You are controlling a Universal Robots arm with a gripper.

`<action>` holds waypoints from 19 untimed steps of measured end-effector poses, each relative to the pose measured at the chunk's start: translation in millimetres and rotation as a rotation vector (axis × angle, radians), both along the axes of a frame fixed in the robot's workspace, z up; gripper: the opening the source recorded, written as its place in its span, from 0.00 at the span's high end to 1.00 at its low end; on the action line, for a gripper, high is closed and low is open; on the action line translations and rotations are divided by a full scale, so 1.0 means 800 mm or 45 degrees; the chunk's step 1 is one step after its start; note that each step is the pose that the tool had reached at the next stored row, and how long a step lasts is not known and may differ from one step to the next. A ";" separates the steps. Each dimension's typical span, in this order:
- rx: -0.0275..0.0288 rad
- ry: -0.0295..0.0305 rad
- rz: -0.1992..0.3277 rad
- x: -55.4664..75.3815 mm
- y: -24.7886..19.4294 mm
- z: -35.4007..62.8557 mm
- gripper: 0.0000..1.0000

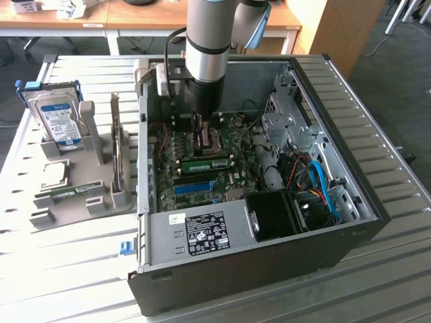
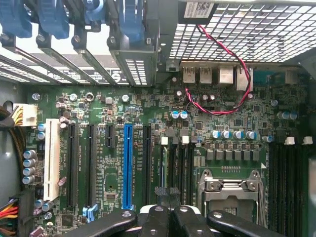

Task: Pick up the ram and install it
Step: 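Press down the ram until it locks into place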

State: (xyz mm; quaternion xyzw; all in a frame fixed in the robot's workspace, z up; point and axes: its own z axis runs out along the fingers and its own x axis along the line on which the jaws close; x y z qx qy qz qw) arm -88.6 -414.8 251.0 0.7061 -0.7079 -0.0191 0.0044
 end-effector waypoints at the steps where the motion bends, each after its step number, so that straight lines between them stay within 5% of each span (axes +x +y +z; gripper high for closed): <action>1: -0.0002 0.0001 0.000 0.000 -0.0001 0.000 0.89; 19: 0.0000 -0.0001 0.000 -0.001 0.0000 -0.022 0.89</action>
